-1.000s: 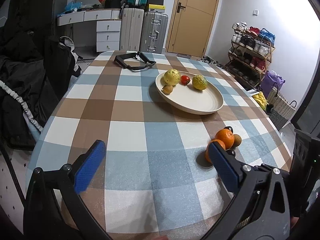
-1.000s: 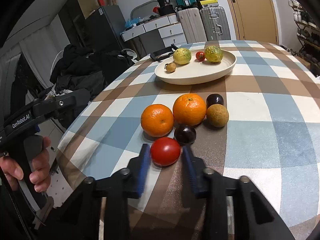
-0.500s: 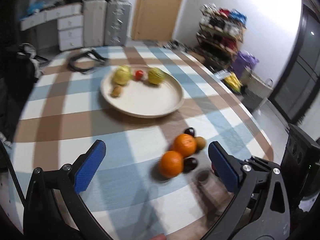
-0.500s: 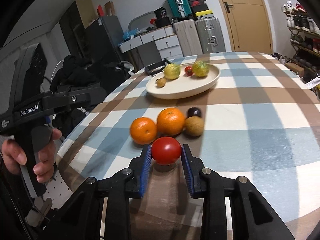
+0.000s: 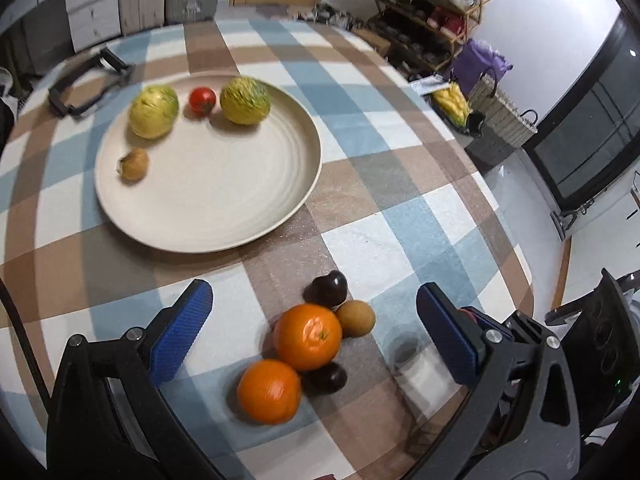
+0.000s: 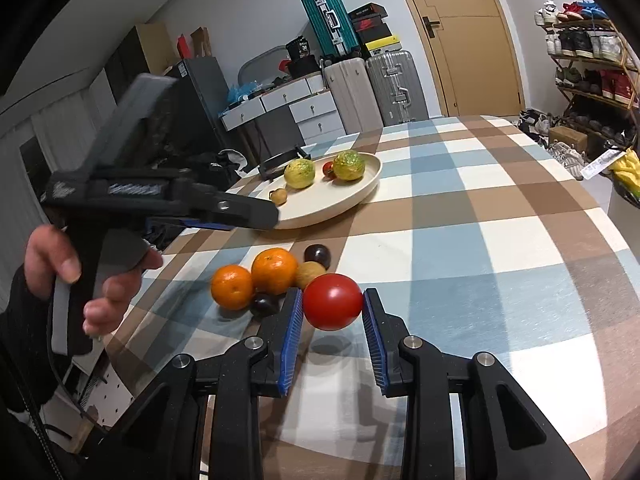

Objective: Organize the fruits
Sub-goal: 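Grasp the second red tomato with the right tool and lift it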

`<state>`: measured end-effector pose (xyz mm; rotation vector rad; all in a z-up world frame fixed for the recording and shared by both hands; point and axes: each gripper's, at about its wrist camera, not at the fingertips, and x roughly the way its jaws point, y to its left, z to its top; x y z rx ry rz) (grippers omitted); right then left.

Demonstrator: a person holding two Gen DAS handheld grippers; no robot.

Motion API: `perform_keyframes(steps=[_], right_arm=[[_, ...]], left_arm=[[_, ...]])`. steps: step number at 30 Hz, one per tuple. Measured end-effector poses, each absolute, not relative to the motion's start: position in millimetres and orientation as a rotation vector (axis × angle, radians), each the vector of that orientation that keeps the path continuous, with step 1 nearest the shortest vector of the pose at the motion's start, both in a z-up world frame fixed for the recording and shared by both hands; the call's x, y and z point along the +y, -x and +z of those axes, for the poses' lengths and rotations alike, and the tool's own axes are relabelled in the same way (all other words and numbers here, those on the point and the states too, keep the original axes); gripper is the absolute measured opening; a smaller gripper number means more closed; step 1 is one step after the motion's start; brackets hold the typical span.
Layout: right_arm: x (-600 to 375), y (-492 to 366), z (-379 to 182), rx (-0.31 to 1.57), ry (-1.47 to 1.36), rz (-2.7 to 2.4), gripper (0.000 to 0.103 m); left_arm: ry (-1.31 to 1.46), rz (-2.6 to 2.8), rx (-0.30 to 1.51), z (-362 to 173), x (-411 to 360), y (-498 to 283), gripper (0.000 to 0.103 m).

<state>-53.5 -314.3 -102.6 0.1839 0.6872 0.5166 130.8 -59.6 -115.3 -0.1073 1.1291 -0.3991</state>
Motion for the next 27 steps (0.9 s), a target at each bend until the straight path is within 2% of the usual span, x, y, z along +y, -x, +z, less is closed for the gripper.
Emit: perform_keyframes(steps=[7, 9, 13, 18, 22, 24, 26, 27], right_arm=[[-327.4, 43.7, -102.9, 0.683, -0.208, 0.527, 0.031], [-329.9, 41.8, -102.1, 0.68, -0.213, 0.532, 0.031], [-334.0, 37.9, -100.5, 0.684, -0.231, 0.537, 0.031], [-333.7, 38.8, -98.9, 0.682, -0.243, 0.561, 0.031], [-331.5, 38.4, -99.4, 0.685, -0.239, 0.568, 0.031], [-332.3, 38.1, -99.7, 0.687, -0.249, 0.567, 0.031], [-332.3, 37.3, -100.5, 0.689, -0.255, 0.57, 0.031], [-331.9, 37.0, -101.1, 0.691, -0.255, 0.573, 0.031]], left_arm=[[0.062, -0.408, 1.211, -129.3, -78.7, -152.9, 0.095], [0.042, -0.402, 1.229, -133.3, -82.9, -156.6, 0.086], [0.051, -0.402, 1.249, -138.3, -85.8, -162.7, 0.08], [0.029, -0.431, 1.288, -145.1, -95.3, -163.5, 0.063], [0.037, -0.447, 1.303, -147.7, -96.5, -161.8, 0.054], [0.027, -0.444, 1.315, -150.6, -97.0, -162.7, 0.04], [0.031, -0.444, 1.328, -153.8, -96.8, -162.6, 0.037], [0.027, -0.449, 1.322, -153.4, -97.3, -161.8, 0.03]])
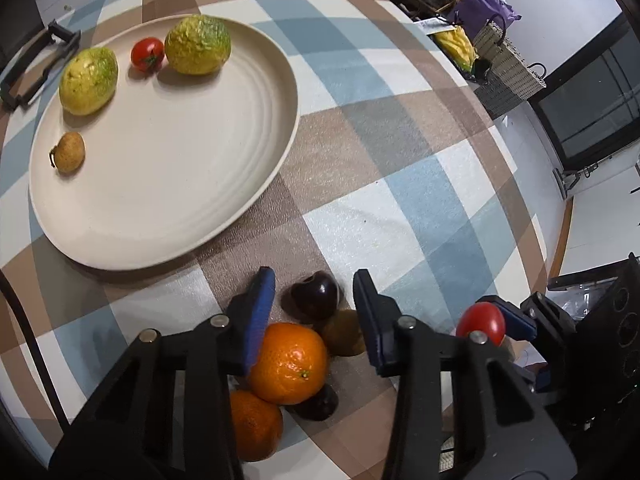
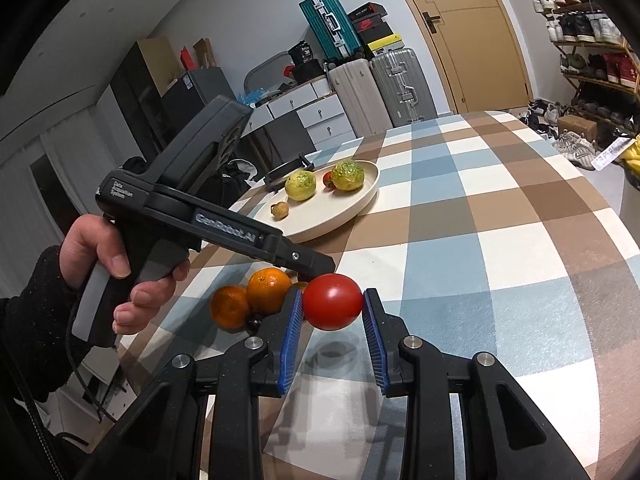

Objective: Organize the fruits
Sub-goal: 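Grasp the second red tomato with the right tool and lift it, then grasp a dark plum with the left tool while the right tool carries the tomato toward the plate, then lower the plum and tomato onto the cream plate and open both tools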

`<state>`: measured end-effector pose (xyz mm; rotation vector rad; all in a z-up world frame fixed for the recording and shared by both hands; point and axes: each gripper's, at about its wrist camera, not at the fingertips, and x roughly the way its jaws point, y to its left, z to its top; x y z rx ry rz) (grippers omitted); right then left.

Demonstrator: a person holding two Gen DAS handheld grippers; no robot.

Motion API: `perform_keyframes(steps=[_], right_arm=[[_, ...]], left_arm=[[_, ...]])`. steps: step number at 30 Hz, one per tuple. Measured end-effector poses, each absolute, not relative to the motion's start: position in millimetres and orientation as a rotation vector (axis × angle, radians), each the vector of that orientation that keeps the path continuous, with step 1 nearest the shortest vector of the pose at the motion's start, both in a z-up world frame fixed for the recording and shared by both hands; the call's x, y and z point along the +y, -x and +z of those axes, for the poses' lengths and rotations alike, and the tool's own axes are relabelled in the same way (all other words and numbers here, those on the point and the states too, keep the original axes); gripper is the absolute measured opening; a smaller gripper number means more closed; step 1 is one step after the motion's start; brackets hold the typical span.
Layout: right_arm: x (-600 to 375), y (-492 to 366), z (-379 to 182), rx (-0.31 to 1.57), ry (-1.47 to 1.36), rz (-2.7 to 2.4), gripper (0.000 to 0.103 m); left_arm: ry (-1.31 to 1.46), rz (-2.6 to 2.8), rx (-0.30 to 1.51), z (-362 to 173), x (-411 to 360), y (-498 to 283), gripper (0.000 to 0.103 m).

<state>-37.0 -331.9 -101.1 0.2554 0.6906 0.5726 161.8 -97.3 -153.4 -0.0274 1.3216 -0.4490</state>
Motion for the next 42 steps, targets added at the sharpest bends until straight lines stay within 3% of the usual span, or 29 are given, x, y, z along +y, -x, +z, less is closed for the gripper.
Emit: perform_keyframes(steps=[2, 23, 42], right_arm=[[-331.0, 37.3, -101.8, 0.692, -0.252, 0.578, 0.031], [-326.6, 37.3, -97.5, 0.694, -0.238, 0.57, 0.031], [-287.3, -21.3, -55.6, 0.662, -0.156, 0.612, 0.031]], left_arm=[[0.02, -0.449, 1.32, -154.1, -98.2, -161.1, 0.022], [0.138, -0.525, 1.169, -105.0, -74.9, -151.0, 0.021], [0.312, -0.356, 0.934, -50.4, 48.9, -165.2, 0.021]])
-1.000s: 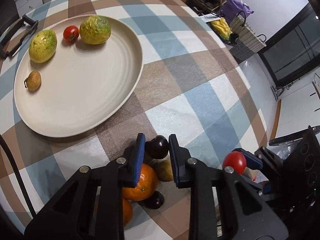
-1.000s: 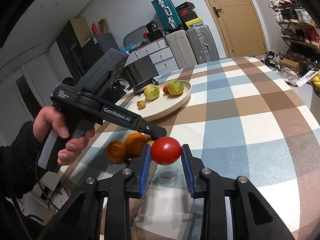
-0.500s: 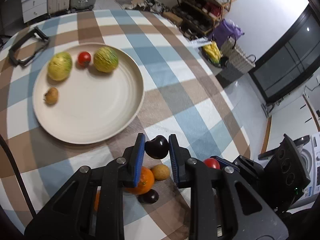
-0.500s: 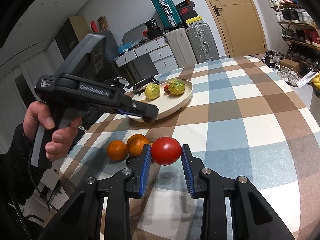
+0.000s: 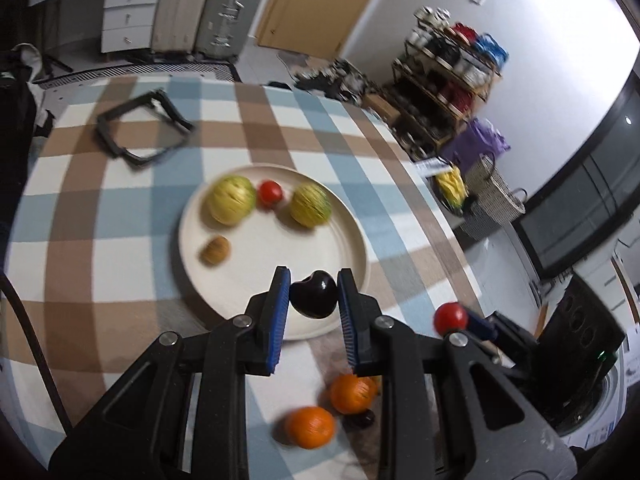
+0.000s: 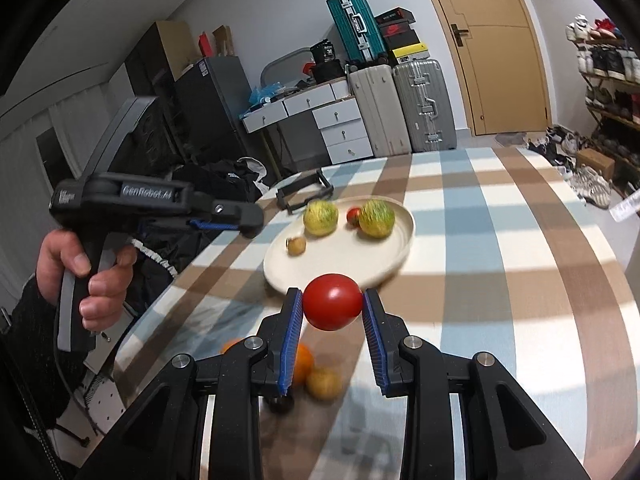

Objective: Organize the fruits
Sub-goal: 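Lower the plum and tomato onto the cream plate and open both tools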

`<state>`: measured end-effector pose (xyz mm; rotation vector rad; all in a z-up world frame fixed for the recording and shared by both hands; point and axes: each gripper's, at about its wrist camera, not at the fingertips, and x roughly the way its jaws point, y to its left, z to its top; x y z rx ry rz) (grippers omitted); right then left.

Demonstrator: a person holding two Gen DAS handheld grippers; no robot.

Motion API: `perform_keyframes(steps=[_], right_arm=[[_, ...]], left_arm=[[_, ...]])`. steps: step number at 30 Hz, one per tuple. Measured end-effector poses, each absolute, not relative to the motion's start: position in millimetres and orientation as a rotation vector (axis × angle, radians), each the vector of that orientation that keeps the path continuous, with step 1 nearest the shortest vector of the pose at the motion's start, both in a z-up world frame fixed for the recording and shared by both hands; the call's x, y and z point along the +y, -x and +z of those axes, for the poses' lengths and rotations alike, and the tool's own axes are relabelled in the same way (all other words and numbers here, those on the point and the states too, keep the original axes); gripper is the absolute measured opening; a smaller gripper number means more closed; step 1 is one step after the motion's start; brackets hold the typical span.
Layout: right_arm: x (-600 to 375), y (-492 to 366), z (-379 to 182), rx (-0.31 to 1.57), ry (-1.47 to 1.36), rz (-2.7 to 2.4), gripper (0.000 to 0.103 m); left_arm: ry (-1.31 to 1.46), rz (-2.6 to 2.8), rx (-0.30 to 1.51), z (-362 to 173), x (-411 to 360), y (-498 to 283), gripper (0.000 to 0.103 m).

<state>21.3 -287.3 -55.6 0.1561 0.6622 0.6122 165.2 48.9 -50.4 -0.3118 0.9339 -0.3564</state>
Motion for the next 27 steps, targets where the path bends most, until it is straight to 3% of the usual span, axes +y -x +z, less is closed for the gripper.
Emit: perform_keyframes(steps=[10, 27], right_arm=[[-252.5, -80.4, -37.3, 0.658, -0.082, 0.645, 0.031], [-202.6, -157.4, -93.3, 0.86, -0.096, 0.68, 0.031]], left_arm=[[0.368, -0.346, 0.949, -73.5, 62.0, -206.2, 0.021], [0.283, -0.419, 1.073, -121.4, 8.5, -303.6, 0.021]])
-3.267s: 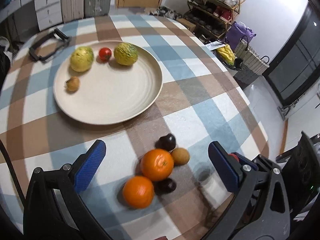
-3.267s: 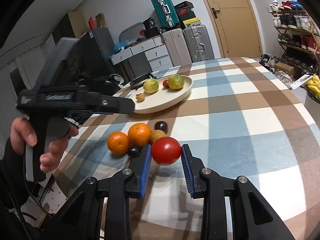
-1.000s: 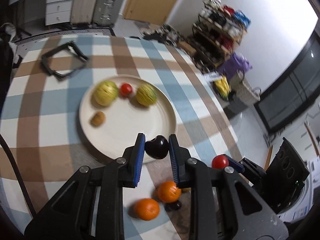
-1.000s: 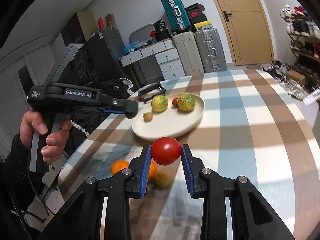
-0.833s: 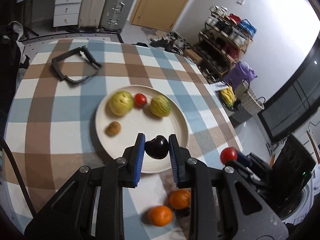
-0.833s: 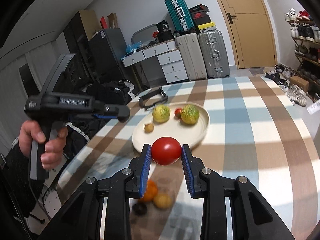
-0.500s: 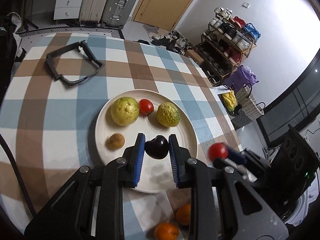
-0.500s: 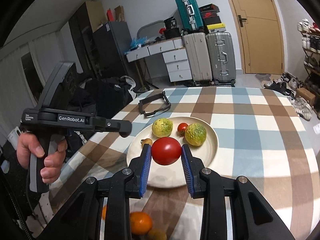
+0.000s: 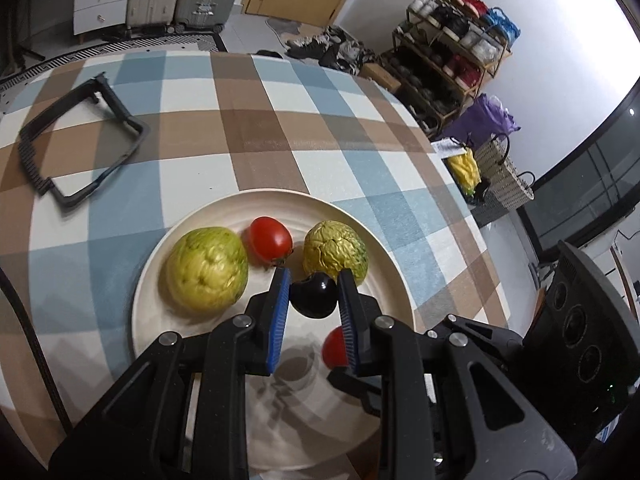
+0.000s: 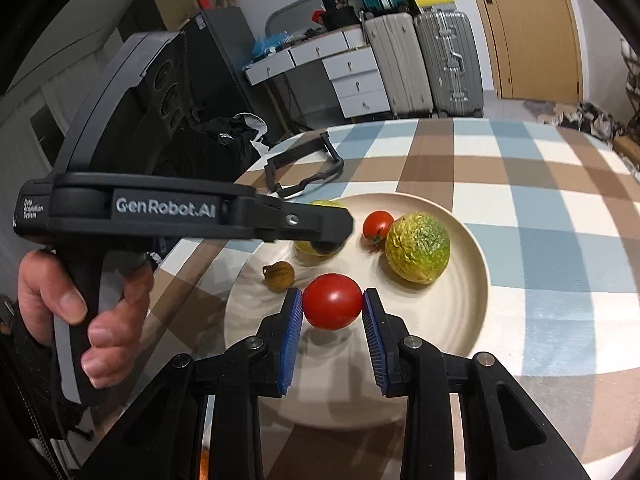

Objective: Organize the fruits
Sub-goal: 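Lower the plum and tomato onto the cream plate and open both tools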

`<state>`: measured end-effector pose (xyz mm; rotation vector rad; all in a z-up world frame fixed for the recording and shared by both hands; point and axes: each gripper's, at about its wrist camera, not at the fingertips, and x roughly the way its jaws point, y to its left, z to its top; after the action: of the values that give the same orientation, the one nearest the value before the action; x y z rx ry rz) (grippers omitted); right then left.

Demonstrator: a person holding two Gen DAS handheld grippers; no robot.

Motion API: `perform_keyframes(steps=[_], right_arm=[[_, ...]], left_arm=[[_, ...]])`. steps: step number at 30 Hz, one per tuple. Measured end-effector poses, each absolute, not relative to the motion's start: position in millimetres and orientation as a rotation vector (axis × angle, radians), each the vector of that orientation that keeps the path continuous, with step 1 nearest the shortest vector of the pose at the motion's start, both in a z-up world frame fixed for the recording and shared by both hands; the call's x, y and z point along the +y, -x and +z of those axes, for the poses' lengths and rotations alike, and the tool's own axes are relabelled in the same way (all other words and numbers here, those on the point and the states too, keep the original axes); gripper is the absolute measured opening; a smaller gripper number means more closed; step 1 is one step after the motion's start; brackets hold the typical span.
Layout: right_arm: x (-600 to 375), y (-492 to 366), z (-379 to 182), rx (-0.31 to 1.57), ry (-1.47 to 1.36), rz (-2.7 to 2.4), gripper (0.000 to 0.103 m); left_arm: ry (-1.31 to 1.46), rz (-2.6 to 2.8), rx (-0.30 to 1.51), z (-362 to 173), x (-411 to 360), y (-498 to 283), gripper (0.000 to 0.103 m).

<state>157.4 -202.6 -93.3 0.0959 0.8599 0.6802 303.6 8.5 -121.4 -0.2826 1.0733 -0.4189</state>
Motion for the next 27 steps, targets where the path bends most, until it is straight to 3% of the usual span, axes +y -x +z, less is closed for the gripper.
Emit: perform_keyframes(steps=[19, 21, 23, 27], right_arm=[[-188.2, -186.8, -108.4, 0.932, -0.128, 0.677, 0.032], [-189.7, -188.1, -108.1, 0.935, -0.138, 0.676, 0.035], [-191.2, -187.5, -106.7, 0.929, -0.145, 0.68, 0.049], [-195.4, -181.7, -99.9, 0.903, -0.141, 0.67, 0.05]], left_arm=[[0.311, -0.413, 1.095, -137.9, 6.4, -329.5, 0.022], [0.306, -0.402, 1.098, -136.0, 6.9, -327.9, 0.025], [0.294, -0.389, 1.094, -132.9, 6.8, -324.5, 0.027], [0.3, -0.394, 1.084, -120.8, 7.7, -313.6, 0.033]])
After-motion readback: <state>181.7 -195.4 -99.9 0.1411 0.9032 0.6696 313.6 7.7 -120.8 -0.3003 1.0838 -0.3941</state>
